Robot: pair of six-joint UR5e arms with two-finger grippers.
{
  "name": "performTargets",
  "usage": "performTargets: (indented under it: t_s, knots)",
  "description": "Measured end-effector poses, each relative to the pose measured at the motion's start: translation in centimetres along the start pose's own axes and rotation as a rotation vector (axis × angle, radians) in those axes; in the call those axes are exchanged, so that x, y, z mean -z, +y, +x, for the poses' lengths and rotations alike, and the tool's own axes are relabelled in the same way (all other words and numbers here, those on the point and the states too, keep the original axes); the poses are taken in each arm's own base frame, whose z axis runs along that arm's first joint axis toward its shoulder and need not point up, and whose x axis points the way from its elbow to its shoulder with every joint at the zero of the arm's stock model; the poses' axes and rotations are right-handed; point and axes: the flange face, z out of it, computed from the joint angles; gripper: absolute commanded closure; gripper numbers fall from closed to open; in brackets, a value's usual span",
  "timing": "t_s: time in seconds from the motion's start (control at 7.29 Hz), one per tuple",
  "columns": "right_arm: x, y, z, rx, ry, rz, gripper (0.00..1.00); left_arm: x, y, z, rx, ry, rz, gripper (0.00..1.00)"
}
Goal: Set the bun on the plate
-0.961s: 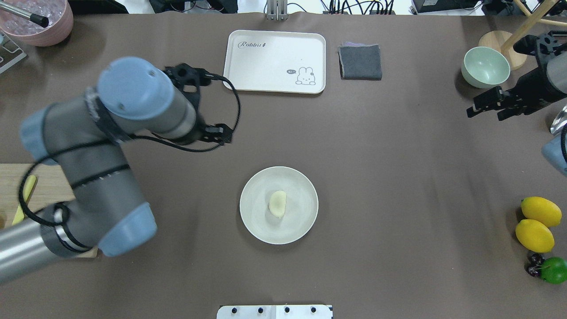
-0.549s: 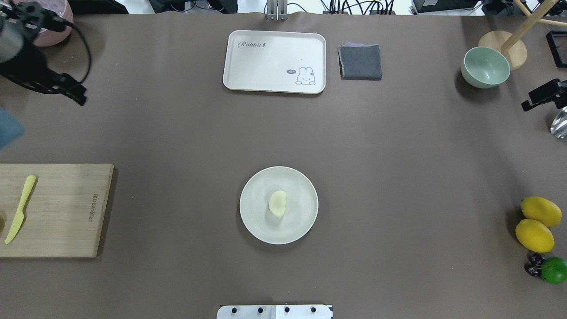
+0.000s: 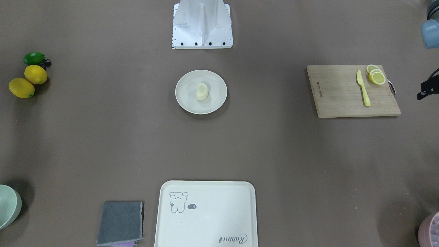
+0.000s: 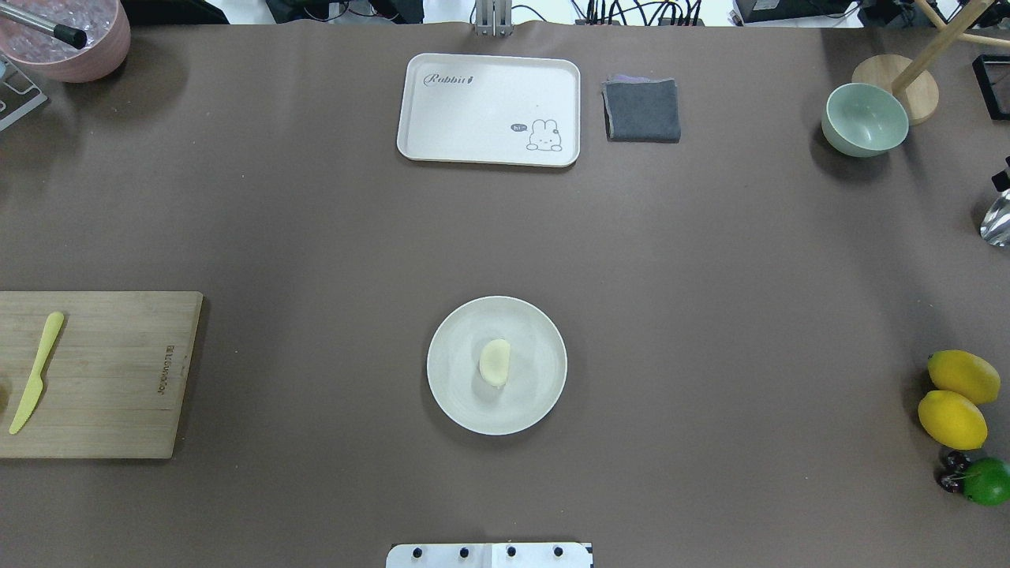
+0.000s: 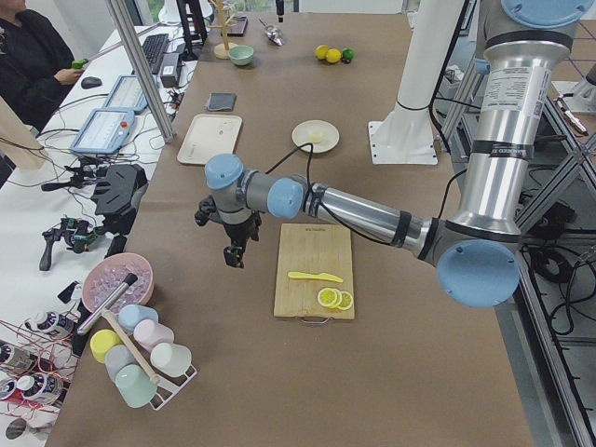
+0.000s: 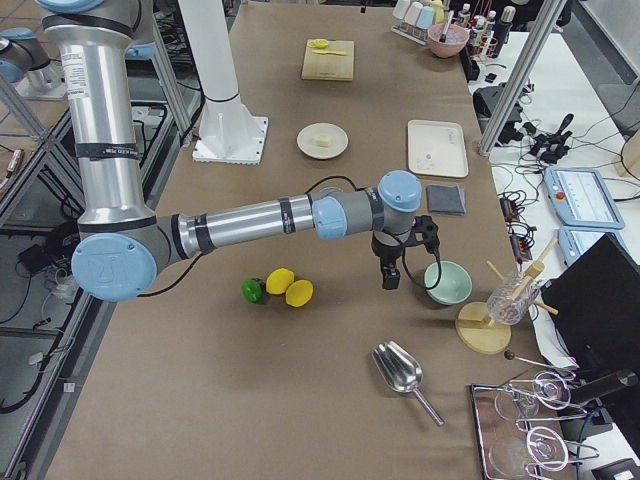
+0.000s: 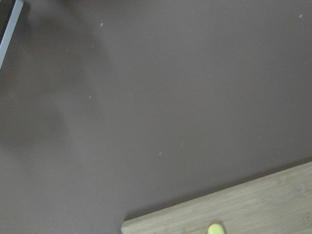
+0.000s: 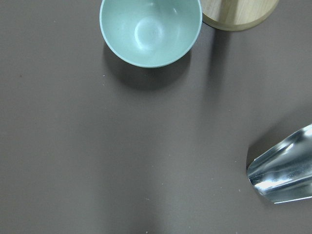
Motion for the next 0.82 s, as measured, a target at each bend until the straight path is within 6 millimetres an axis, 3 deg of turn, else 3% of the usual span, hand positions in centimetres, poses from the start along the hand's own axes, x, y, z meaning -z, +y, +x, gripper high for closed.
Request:
performTargets:
  t_s: [0.27, 0.82]
  knots:
    - [-0.27, 0.26, 0.3, 0.0, 0.008, -0.006, 0.0, 0.81, 2.05, -1.89, 0.045, 0.101, 0.035, 0.03]
    - [-0.91, 0.94, 1.12, 0.017, 0.013, -0.02, 0.0, 0.84, 2.34, -2.24, 0.053, 0.125, 0.041, 0.03]
